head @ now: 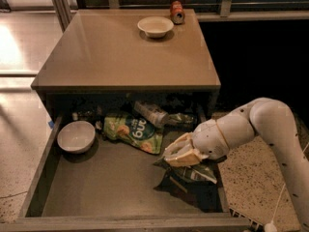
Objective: Place green jalapeno chip bag into top drawer
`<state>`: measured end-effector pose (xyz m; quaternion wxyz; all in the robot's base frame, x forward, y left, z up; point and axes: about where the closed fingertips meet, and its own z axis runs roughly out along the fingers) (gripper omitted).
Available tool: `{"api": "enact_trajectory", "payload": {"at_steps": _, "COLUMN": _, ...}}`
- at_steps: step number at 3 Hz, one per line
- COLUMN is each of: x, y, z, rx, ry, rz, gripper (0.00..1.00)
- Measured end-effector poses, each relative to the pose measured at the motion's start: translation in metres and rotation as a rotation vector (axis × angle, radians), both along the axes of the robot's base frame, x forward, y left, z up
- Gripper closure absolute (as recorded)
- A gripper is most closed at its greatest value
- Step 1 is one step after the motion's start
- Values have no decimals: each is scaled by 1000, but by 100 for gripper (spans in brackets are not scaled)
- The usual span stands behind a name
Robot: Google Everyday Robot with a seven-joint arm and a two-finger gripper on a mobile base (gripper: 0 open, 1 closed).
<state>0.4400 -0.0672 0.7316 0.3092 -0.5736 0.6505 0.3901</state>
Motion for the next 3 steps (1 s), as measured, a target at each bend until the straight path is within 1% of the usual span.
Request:
{"api": "enact_trajectory", "payload": {"at_steps": 2, "x": 0, "y": 10, "z": -10, "rx": 8, "ry": 24, "rz": 28, "gripper": 100}}
{"api": "enact_trajectory", "payload": {"at_steps": 3, "x": -2, "y": 21, "z": -24, "rx": 0, "ry": 52, "rz": 62, "gripper": 100}}
